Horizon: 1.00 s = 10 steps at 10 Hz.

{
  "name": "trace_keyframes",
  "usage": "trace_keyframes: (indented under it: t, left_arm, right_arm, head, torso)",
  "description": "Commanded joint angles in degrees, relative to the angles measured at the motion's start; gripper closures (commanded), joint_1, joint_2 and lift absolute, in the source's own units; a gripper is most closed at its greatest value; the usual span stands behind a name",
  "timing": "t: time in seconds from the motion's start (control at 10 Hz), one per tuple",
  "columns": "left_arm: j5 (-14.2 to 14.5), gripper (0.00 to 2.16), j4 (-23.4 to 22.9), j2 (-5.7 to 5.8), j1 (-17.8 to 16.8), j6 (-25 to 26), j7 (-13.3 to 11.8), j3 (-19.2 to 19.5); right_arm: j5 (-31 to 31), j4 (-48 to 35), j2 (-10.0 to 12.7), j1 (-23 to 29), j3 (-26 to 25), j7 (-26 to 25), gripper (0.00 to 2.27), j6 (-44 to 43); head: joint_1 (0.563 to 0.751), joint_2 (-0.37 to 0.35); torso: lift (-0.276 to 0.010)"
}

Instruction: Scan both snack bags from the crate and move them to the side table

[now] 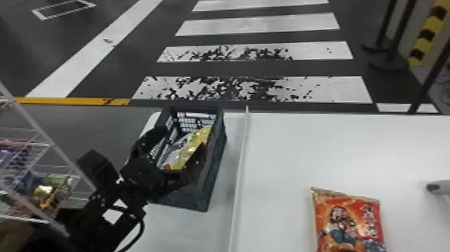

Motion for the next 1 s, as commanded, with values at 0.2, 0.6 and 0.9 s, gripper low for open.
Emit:
trace_keyframes:
  t: [0.2,0.6,0.9]
  left_arm:
    - [0.1,0.03,-0.1,-0.05,0.3,0.0,-0.5,0.1]
    - [0.1,0.03,-0.4,-0.23,0.9,-0.2,-1.0,0.3]
    - [0.1,0.04,-0.7,-0.32,1.3,0.0,-1.2,0.4]
  right_arm:
    - [0.5,2.1,-1.3,-1.9,0.3,-1.3,0.20,0.2]
    - [0.8,3.5,-1.9,-3.3,0.9,-2.0,0.71,3.5]
    - [3.0,3.5,-2.6,-3.5,2.6,-7.1,1.87,1.8]
  head:
    - [0.695,0.171]
    - [0.695,0.140]
    - [0.695,0.130]
  torso:
    - [-0.095]
    - [-0.095]
    - [-0.095]
